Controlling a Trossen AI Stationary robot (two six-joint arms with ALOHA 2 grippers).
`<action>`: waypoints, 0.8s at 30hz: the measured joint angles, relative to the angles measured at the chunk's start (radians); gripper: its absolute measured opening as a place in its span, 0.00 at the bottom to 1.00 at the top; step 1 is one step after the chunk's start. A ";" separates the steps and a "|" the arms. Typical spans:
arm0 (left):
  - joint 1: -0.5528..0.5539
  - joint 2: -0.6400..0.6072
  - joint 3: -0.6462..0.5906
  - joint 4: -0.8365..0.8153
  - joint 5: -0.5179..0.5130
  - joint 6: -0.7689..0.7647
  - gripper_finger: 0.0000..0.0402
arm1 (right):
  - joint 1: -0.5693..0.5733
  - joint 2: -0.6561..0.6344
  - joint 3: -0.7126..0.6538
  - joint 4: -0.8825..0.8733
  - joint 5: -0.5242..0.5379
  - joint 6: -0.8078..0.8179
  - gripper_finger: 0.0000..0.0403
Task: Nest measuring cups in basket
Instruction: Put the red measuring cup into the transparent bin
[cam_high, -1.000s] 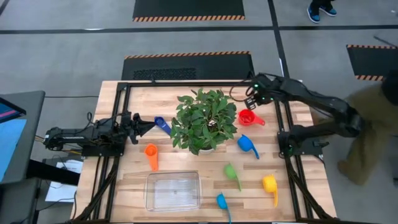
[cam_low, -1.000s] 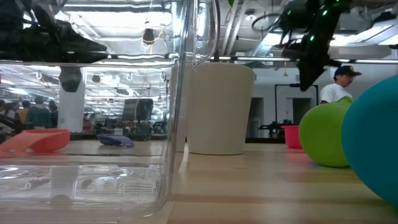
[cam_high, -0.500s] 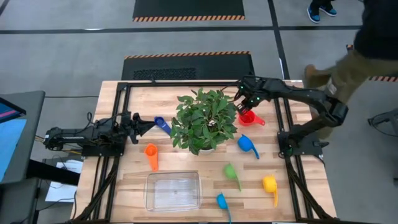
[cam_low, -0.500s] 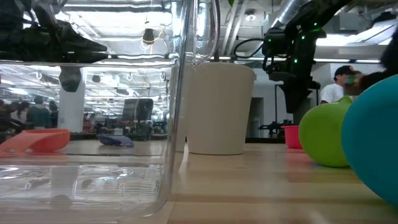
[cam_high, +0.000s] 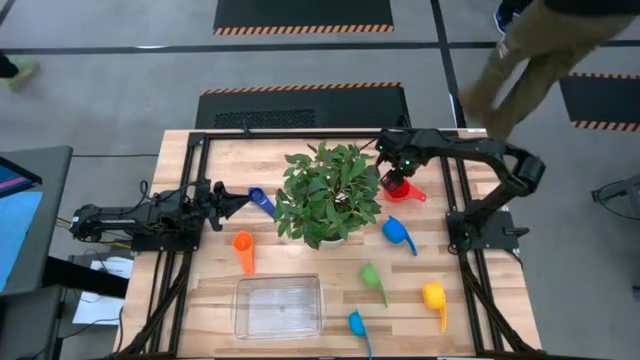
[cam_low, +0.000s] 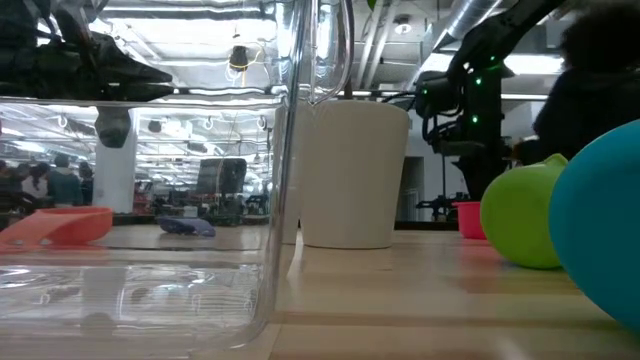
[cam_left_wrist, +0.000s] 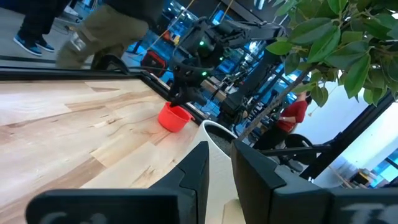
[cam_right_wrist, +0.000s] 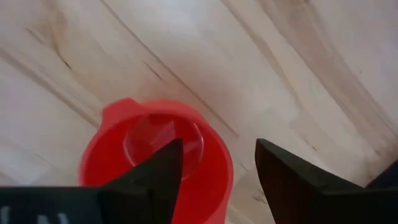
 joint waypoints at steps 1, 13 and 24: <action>0.000 0.000 0.000 0.000 0.000 0.000 0.15 | 0.000 0.013 -0.001 -0.002 0.000 -0.003 0.57; 0.000 0.000 0.000 0.000 0.000 0.000 0.15 | 0.000 0.186 -0.001 0.026 -0.002 0.021 0.46; 0.000 0.000 0.000 0.003 -0.033 0.037 0.15 | 0.001 0.157 0.002 0.025 -0.020 0.022 0.04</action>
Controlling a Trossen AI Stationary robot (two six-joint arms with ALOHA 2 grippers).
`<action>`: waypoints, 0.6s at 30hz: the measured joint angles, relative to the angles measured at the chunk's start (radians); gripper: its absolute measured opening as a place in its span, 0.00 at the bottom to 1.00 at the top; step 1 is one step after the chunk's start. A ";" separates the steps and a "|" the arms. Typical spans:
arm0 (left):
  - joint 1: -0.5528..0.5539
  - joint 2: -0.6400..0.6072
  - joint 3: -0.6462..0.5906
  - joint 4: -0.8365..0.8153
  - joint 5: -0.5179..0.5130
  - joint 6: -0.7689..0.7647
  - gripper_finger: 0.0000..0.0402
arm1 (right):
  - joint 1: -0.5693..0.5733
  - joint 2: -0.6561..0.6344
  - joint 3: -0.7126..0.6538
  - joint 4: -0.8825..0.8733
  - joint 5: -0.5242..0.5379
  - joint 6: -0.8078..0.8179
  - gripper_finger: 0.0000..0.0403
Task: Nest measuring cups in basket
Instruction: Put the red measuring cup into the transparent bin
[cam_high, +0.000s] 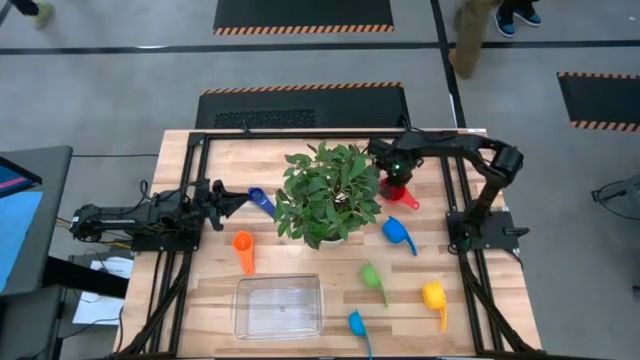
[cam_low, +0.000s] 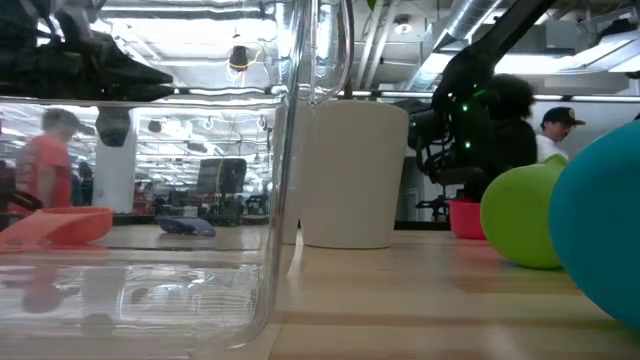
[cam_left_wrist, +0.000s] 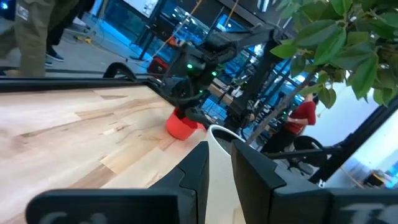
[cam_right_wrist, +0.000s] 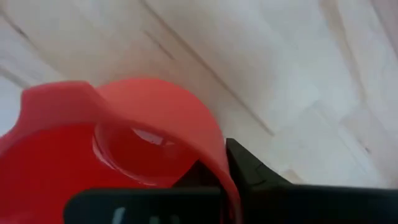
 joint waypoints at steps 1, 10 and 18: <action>0.000 0.000 0.000 0.000 -0.004 0.000 0.15 | 0.000 -0.018 0.001 -0.012 0.013 0.005 0.03; 0.000 0.000 0.000 0.002 -0.005 0.004 0.15 | -0.021 -0.327 0.204 -0.298 0.192 0.161 0.02; 0.000 0.000 0.000 0.002 -0.005 0.011 0.15 | 0.065 -0.668 0.385 -0.482 0.349 0.542 0.02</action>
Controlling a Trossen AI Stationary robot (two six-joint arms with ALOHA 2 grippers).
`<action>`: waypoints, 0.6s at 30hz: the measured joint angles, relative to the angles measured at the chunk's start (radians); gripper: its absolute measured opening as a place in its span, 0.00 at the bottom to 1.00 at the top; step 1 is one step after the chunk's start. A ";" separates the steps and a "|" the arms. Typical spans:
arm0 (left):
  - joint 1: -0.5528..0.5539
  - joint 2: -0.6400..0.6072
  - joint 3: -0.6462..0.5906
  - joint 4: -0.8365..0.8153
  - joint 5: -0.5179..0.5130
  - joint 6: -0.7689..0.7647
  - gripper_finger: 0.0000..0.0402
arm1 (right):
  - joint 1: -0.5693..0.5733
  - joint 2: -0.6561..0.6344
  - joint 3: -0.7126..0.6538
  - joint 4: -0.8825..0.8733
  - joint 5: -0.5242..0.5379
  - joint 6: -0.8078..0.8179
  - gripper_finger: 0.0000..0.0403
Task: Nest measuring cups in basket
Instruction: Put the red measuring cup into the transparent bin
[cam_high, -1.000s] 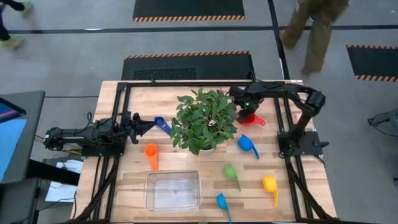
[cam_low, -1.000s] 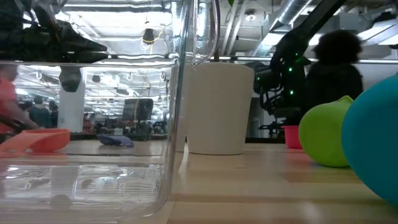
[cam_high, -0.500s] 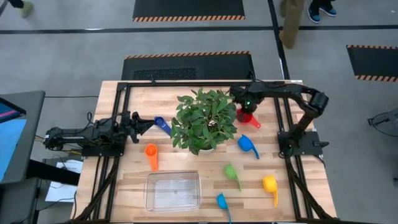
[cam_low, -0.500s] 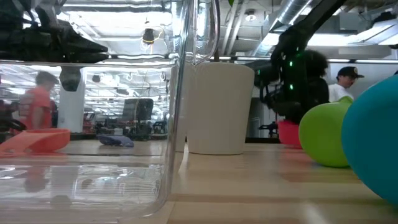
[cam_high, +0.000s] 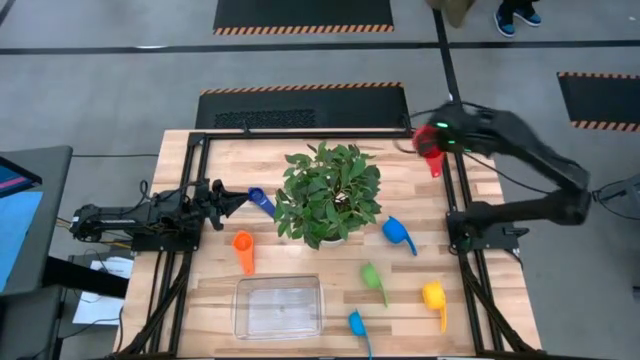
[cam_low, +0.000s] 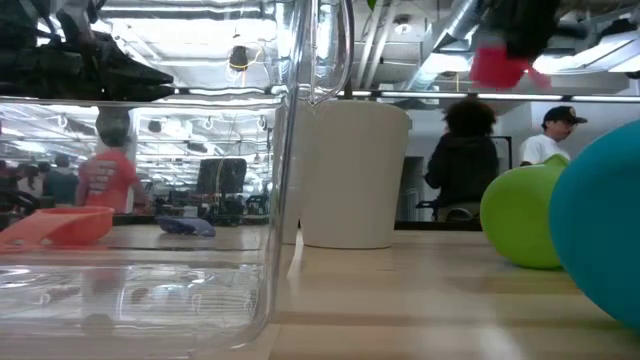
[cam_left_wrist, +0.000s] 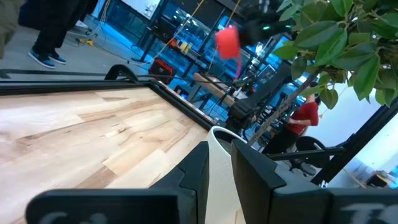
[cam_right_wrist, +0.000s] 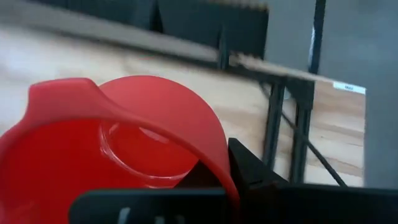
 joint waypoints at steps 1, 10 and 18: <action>0.000 0.000 0.000 0.000 0.000 0.000 0.15 | 0.025 -0.041 0.012 0.001 0.021 0.040 0.02; 0.000 0.000 0.000 -0.005 0.048 0.056 0.15 | 0.314 -0.230 0.024 0.146 0.018 0.130 0.02; 0.000 0.000 0.000 -0.012 0.090 0.054 0.15 | 0.616 -0.206 0.024 0.301 -0.326 0.105 0.02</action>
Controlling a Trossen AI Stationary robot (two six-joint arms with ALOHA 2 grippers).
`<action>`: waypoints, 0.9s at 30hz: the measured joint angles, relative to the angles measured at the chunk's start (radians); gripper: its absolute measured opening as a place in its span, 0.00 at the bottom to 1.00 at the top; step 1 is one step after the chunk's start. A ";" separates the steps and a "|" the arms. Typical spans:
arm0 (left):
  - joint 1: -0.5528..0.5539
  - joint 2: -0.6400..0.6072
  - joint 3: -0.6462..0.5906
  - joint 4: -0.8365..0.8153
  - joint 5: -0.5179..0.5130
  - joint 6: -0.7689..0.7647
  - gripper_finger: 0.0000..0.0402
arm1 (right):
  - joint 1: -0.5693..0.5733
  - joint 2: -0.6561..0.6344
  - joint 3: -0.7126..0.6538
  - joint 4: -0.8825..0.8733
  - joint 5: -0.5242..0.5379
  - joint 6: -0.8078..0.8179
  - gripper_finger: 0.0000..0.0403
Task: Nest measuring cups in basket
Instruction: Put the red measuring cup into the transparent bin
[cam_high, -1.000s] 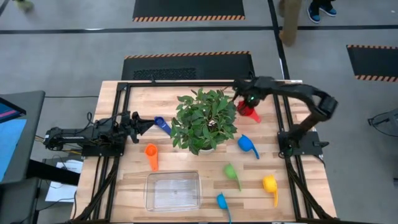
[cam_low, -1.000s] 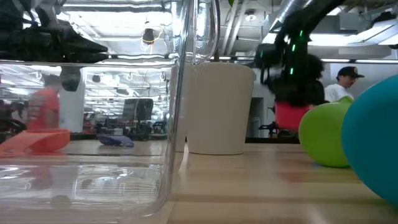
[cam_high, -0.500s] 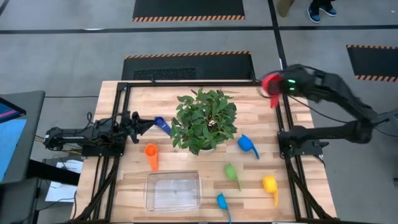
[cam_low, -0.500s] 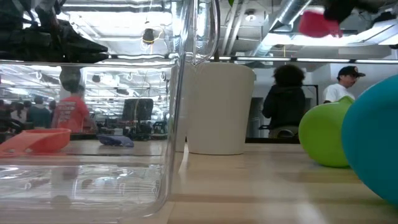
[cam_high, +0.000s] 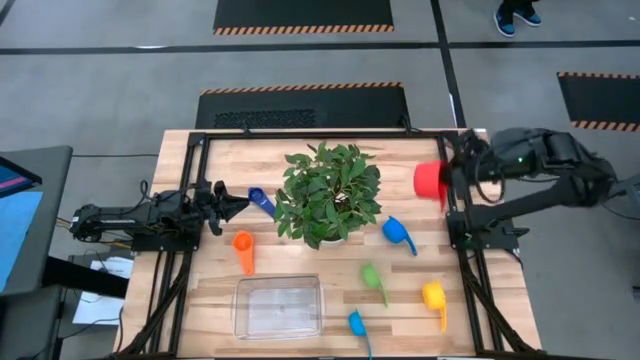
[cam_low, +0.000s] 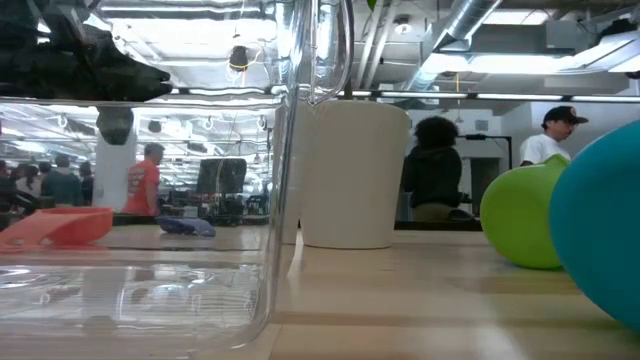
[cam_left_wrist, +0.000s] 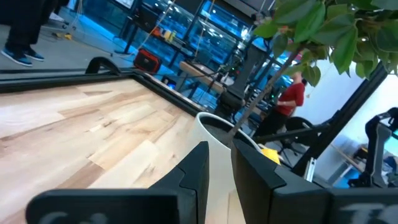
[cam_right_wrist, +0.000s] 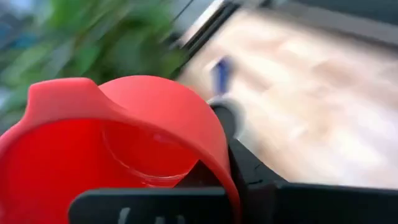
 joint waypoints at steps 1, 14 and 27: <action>0.000 0.000 0.000 0.000 0.000 0.001 0.15 | 0.040 0.011 0.000 0.004 -0.013 0.021 0.02; 0.000 0.000 0.000 -0.026 0.143 -0.036 0.15 | 0.607 0.319 -0.001 0.225 -0.034 0.210 0.02; 0.000 0.000 0.000 -0.028 0.160 -0.057 0.15 | 0.734 0.748 0.000 0.690 0.186 0.412 0.02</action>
